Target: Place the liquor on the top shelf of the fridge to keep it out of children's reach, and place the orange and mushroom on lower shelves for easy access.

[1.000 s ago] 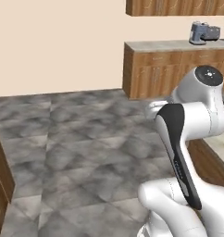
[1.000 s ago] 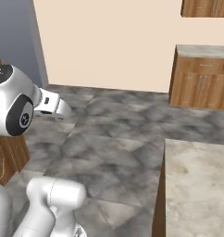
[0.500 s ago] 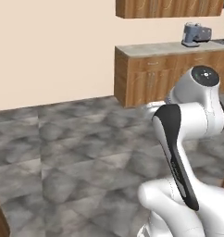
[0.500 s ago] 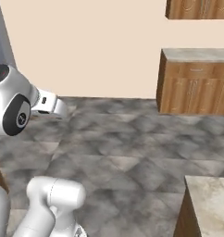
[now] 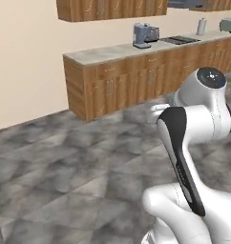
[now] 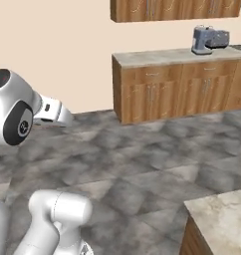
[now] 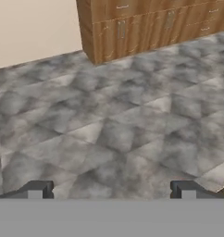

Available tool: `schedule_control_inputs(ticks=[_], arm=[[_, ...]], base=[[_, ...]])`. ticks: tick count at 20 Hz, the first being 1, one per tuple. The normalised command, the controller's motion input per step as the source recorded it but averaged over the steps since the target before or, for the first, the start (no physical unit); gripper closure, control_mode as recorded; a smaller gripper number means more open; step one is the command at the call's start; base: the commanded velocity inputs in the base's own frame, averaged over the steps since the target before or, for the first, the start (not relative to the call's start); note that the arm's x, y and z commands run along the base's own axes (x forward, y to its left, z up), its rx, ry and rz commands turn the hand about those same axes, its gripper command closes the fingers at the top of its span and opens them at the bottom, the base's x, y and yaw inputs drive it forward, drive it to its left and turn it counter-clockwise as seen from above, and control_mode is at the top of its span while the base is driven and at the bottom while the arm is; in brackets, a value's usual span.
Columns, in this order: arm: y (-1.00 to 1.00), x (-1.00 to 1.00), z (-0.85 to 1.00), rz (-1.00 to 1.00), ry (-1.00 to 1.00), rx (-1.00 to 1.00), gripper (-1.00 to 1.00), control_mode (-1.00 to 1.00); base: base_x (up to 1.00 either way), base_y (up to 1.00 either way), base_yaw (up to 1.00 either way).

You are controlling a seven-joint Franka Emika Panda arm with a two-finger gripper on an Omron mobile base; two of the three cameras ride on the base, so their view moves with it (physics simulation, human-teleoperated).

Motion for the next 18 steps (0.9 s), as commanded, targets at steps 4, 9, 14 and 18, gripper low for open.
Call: schedule_control_inputs(ticks=[4,9,14,18], arm=[[0.00,0.00,0.00,0.00,0.00,0.00,-1.00,1.00],[0.00,0.00,0.00,0.00,0.00,0.00,-1.00,1.00],[0.00,0.00,0.00,0.00,0.00,0.00,-1.00,1.00],[0.00,0.00,0.00,0.00,0.00,0.00,-1.00,1.00]], base=[[0.39,0.00,-0.65],[0.28,0.01,-0.68],[0.20,0.32,-0.61],[0.28,0.59,-0.53]])
